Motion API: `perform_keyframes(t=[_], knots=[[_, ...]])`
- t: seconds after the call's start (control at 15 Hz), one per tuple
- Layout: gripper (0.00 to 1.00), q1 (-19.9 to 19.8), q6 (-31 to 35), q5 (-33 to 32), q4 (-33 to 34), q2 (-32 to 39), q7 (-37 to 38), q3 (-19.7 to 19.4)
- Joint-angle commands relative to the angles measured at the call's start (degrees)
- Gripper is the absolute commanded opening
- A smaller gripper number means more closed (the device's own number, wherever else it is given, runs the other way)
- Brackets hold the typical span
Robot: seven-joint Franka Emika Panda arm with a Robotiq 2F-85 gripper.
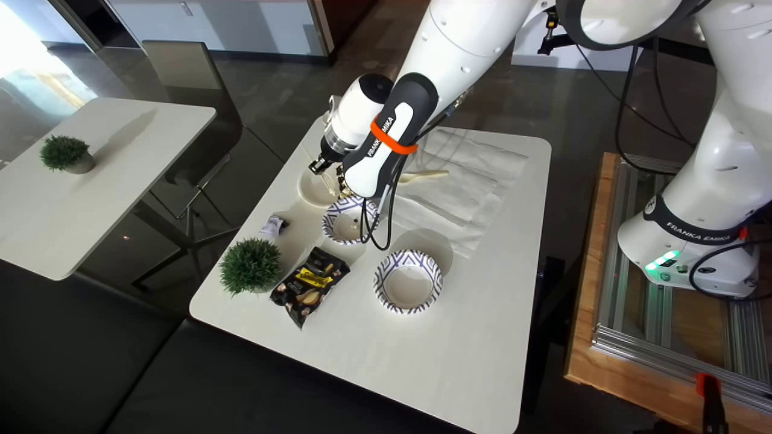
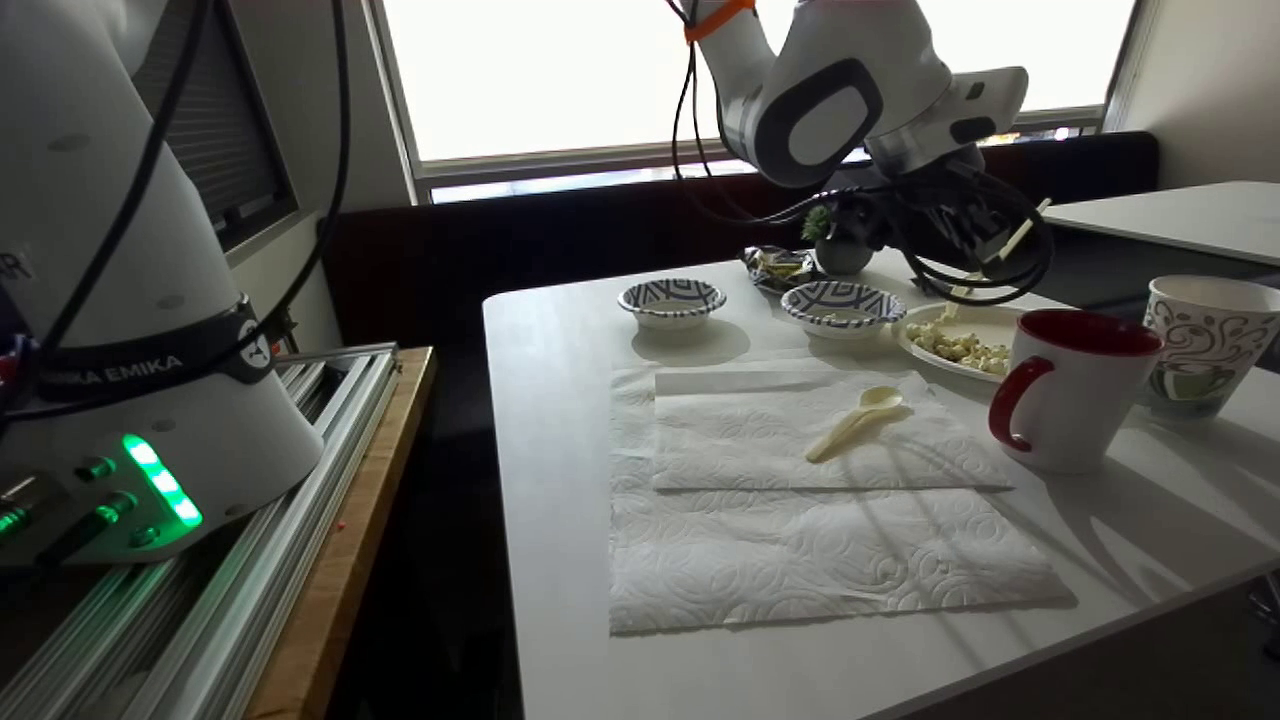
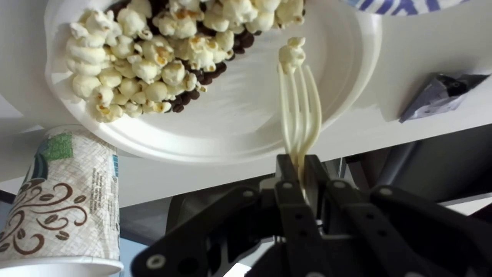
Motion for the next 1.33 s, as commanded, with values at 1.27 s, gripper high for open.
perform_keyframes(t=[1.27], knots=[[0.03,-13.75,-23.2,-1.87,-4.64,-10.61,0.39,16.26]])
